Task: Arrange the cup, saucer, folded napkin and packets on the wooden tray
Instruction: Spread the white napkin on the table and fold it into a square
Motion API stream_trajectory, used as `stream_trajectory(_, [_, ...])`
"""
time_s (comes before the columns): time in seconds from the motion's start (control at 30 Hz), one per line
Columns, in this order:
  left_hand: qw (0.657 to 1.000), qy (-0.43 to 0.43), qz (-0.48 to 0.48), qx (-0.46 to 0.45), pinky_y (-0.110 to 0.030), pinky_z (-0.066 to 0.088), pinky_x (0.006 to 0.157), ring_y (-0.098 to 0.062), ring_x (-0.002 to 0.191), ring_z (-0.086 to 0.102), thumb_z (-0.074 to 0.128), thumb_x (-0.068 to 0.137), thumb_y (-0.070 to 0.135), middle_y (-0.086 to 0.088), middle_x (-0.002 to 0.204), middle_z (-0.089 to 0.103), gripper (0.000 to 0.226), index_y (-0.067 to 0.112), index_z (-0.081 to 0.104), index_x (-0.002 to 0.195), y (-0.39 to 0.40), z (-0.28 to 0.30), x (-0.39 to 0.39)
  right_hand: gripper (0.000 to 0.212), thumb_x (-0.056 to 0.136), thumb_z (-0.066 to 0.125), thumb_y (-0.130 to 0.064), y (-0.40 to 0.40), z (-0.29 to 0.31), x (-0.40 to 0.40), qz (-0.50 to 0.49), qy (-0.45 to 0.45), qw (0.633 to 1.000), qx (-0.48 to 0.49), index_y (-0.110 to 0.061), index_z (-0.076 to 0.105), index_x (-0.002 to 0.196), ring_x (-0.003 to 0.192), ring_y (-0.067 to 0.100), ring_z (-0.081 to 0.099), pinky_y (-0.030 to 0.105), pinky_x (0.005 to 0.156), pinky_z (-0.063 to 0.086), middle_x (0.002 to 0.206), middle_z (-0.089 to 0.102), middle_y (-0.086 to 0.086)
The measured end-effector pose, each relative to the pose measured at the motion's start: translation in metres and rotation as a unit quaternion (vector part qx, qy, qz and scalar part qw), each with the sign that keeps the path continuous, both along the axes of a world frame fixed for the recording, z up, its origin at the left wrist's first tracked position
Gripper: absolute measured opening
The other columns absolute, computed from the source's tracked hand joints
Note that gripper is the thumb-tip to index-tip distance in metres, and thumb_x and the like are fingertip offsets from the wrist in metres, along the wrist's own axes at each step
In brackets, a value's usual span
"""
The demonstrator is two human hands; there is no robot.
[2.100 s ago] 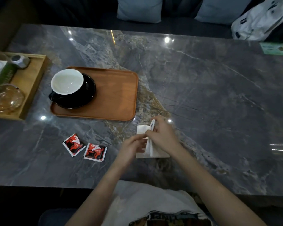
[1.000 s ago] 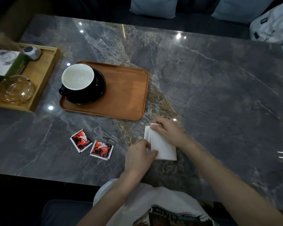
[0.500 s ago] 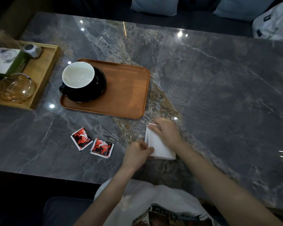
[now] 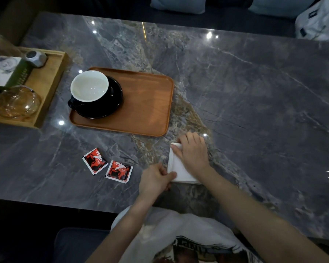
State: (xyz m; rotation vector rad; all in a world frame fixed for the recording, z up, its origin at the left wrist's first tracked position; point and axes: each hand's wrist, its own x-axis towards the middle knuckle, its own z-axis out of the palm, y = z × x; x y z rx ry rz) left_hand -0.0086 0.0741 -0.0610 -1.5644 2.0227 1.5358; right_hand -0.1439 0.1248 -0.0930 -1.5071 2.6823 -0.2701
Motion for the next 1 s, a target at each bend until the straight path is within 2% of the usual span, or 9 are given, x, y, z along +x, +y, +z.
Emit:
stream_trajectory(0.07, [1.000, -0.009, -0.015, -0.014, -0.040, 0.058, 0.068, -0.026, 0.063, 0.069, 0.073, 0.071, 0.031, -0.014, 0.065, 0.072, 0.035, 0.017, 0.047, 0.054, -0.002, 0.001, 0.000, 0.041, 0.088, 0.039, -0.048, -0.001, 0.000, -0.002, 0.007, -0.029, 0.999, 0.015, -0.012, 0.058, 0.093, 0.087, 0.027, 0.056, 0.036, 0.076, 0.043, 0.093, 0.060, 0.009])
stream_trajectory(0.17, [1.000, -0.007, -0.010, -0.001, -0.045, 0.059, 0.068, -0.026, 0.061, 0.070, 0.074, 0.071, 0.030, -0.016, 0.066, 0.073, 0.034, 0.017, 0.047, 0.057, -0.002, 0.000, -0.001, 0.042, 0.092, 0.036, -0.041, 0.006, 0.003, -0.004, 0.009, -0.078, 0.997, -0.012, -0.010, 0.055, 0.114, 0.113, 0.027, 0.051, 0.034, 0.097, 0.030, 0.119, 0.058, 0.010])
stream_trajectory(0.23, [1.000, -0.010, -0.008, -0.001, -0.045, 0.059, 0.067, -0.024, 0.060, 0.070, 0.075, 0.071, 0.030, -0.015, 0.065, 0.073, 0.033, 0.017, 0.047, 0.059, -0.002, -0.001, -0.001, 0.048, 0.093, 0.027, -0.035, 0.020, 0.007, 0.000, -0.017, -0.070, 0.997, -0.036, -0.009, 0.049, 0.127, 0.126, 0.027, 0.046, 0.037, 0.110, 0.024, 0.132, 0.054, 0.011])
stream_trajectory(0.37, [1.000, -0.009, -0.012, -0.004, -0.043, 0.060, 0.065, -0.025, 0.059, 0.071, 0.074, 0.072, 0.030, -0.014, 0.065, 0.072, 0.033, 0.018, 0.047, 0.060, -0.002, -0.004, -0.002, 0.060, 0.095, 0.023, -0.040, 0.048, 0.002, 0.015, -0.055, -0.087, 0.994, 0.039, -0.008, 0.015, 0.145, 0.145, 0.022, 0.012, 0.038, 0.117, 0.001, 0.156, 0.017, 0.011])
stream_trajectory(0.47, [1.000, 0.003, -0.014, -0.015, -0.046, 0.059, 0.068, -0.028, 0.063, 0.071, 0.075, 0.072, 0.027, -0.016, 0.067, 0.072, 0.033, 0.017, 0.047, 0.058, -0.002, -0.007, -0.001, 0.067, 0.095, 0.023, -0.044, 0.051, -0.008, 0.022, -0.070, -0.101, 0.989, 0.079, -0.008, -0.002, 0.146, 0.145, 0.021, -0.003, 0.035, 0.115, -0.009, 0.158, -0.001, 0.011])
stream_trajectory(0.57, [0.999, 0.009, -0.025, -0.020, -0.046, 0.057, 0.074, -0.029, 0.070, 0.070, 0.075, 0.072, 0.026, -0.020, 0.070, 0.072, 0.032, 0.017, 0.048, 0.058, -0.003, -0.011, 0.001, 0.070, 0.093, 0.018, -0.048, 0.052, -0.011, 0.024, -0.072, -0.093, 0.990, 0.076, -0.007, 0.001, 0.146, 0.145, 0.023, 0.000, 0.038, 0.116, -0.003, 0.158, 0.003, 0.012])
stream_trajectory(0.7, [0.999, 0.013, -0.030, -0.023, -0.044, 0.057, 0.074, -0.028, 0.066, 0.070, 0.074, 0.074, 0.025, -0.017, 0.066, 0.071, 0.032, 0.017, 0.048, 0.056, -0.003, -0.012, 0.000, 0.073, 0.088, 0.013, -0.051, 0.050, -0.011, 0.022, -0.065, -0.082, 0.992, 0.065, -0.006, 0.008, 0.146, 0.145, 0.026, 0.008, 0.044, 0.117, 0.008, 0.156, 0.012, 0.014])
stream_trajectory(0.87, [0.999, 0.025, -0.034, -0.027, -0.047, 0.056, 0.077, -0.031, 0.069, 0.070, 0.072, 0.076, 0.023, -0.021, 0.068, 0.071, 0.033, 0.018, 0.046, 0.056, -0.001, -0.011, 0.000, 0.068, 0.095, 0.022, -0.046, 0.052, -0.012, 0.015, -0.037, -0.109, 0.991, 0.067, -0.009, -0.003, 0.146, 0.145, 0.021, -0.002, 0.039, 0.117, -0.004, 0.158, 0.001, 0.011])
stream_trajectory(1.0, [0.998, 0.016, -0.035, -0.040, -0.045, 0.056, 0.078, -0.028, 0.070, 0.070, 0.072, 0.075, 0.025, -0.018, 0.070, 0.072, 0.034, 0.019, 0.045, 0.057, 0.000, -0.011, -0.002, 0.068, 0.091, 0.010, -0.049, 0.069, -0.008, 0.026, -0.044, -0.093, 0.993, 0.058, -0.011, -0.011, 0.143, 0.144, 0.016, -0.010, 0.036, 0.115, -0.010, 0.156, -0.009, 0.007])
